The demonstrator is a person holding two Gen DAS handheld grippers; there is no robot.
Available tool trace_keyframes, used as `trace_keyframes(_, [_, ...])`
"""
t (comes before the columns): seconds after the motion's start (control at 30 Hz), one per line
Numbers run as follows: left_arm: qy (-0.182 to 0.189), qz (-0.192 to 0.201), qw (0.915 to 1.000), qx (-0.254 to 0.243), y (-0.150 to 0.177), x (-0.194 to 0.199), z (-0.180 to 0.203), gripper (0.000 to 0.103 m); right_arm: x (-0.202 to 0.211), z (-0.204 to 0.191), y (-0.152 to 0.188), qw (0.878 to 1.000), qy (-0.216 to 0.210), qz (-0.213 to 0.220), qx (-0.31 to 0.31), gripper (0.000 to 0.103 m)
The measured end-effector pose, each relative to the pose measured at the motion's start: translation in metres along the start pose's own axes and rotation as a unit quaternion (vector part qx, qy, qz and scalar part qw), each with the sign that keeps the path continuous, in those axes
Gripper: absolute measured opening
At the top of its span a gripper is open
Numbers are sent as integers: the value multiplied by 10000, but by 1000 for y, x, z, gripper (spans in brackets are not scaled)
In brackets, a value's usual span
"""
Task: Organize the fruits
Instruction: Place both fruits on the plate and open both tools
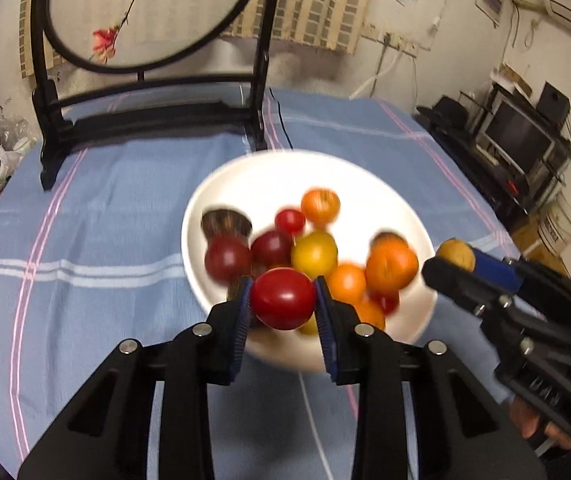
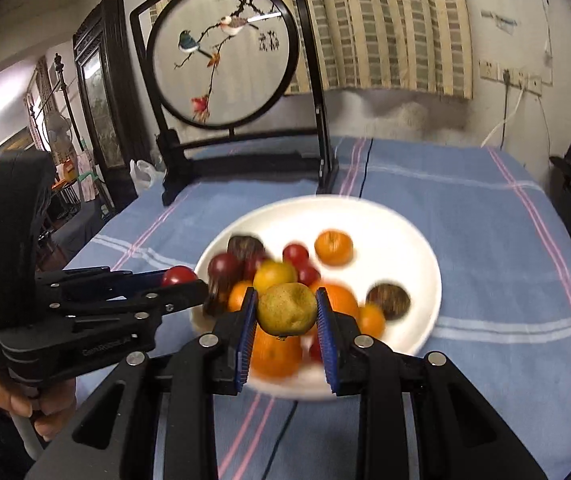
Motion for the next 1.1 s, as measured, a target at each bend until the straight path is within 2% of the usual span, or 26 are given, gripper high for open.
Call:
trace_keyframes(0.13, [-200,-16,9998,67,-21,-19,-6,30,-26,11,-10,9998,162,-85,-117,29])
trace_keyframes(0.27, [-342,-183,9991,168,-28,-42,-13,30,-47,24,-10,9989,185,-259,-334,31])
trace_keyframes(0.37, [-511,-247,9980,260,-26,-51,-18,32,-53,31,-10,9983,213,-276,-464,49])
trace_keyframes(0.43, [-689,-235,9971,236,-25,-51,-20,41,-51,33,-10,9983,202,-253,-476,50])
trace_keyframes(0.57, [-887,-83,9959,182,-24,-44,-17,55,-44,37,-5,9983,235,-218,-484,51])
trace_keyframes(0.67, [-953,69,9954,100,-24,-32,-10,64,-36,41,-1,9979,258,-186,-556,58])
trace_keyframes(0.77, [-983,192,9950,-30,-23,-20,-2,69,-24,44,5,9978,316,-170,-554,58])
trace_keyframes(0.87, [-945,248,9952,-94,-18,-8,7,74,-7,48,9,9973,394,-31,-625,78])
trace_keyframes(1.1, [-877,332,9955,-164,4,18,22,78,23,42,34,9974,538,-134,-454,92])
Point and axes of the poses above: each gripper's, at about its wrist camera, not at the fingertips, and x roughly against the way its jaws point, z to its right, y to its underside, the point moved 10 cm from there along -x, roughly the way its jaws point, and after that the axes turned 7 degrees about y, right-handed, at the moved point
